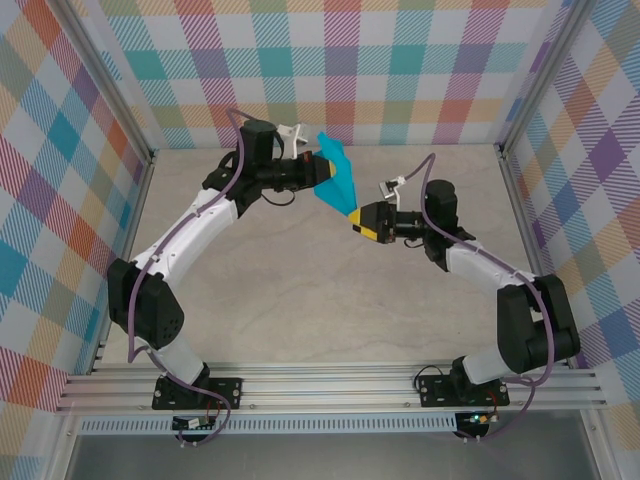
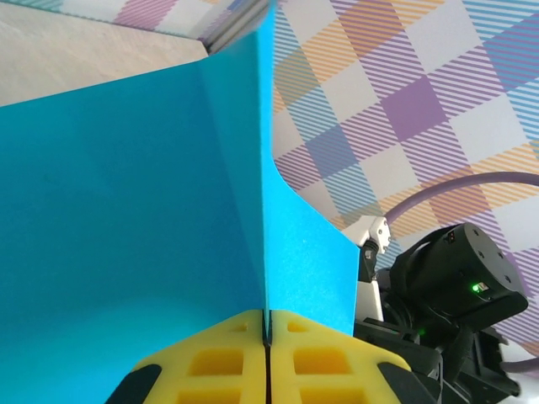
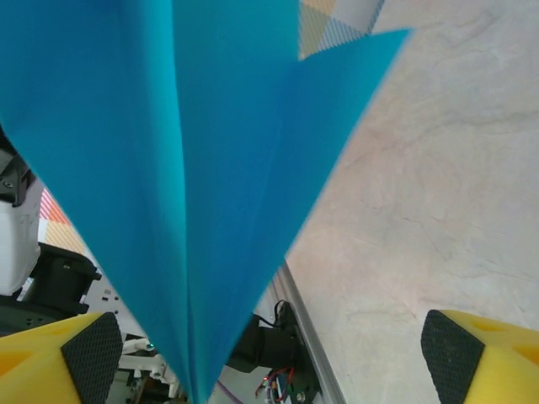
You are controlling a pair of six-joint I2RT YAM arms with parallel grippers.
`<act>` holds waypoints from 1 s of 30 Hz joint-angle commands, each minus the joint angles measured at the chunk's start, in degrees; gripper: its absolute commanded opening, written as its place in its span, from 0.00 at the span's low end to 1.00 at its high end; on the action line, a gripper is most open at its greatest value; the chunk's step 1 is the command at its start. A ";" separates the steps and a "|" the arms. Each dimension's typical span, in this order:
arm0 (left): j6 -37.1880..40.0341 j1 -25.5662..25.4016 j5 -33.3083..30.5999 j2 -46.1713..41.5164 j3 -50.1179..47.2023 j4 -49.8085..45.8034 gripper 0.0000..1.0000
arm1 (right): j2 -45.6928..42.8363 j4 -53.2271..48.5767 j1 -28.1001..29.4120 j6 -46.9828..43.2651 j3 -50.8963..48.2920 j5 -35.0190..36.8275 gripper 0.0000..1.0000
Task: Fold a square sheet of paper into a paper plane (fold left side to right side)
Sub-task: Turn over the paper at the center of the table.
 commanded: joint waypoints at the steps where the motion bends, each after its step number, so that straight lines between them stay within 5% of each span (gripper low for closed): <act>1: -2.72 0.45 4.03 0.65 0.64 2.77 0.06 | 1.63 7.16 0.25 3.26 3.34 -0.83 0.86; 21: -4.15 0.70 5.13 1.12 -5.53 3.60 0.15 | 1.20 2.98 0.35 1.95 6.02 1.06 0.27; 30: 3.08 3.39 -2.22 -3.96 -7.66 -5.90 0.60 | -2.00 -15.94 0.34 -10.71 8.19 6.09 0.12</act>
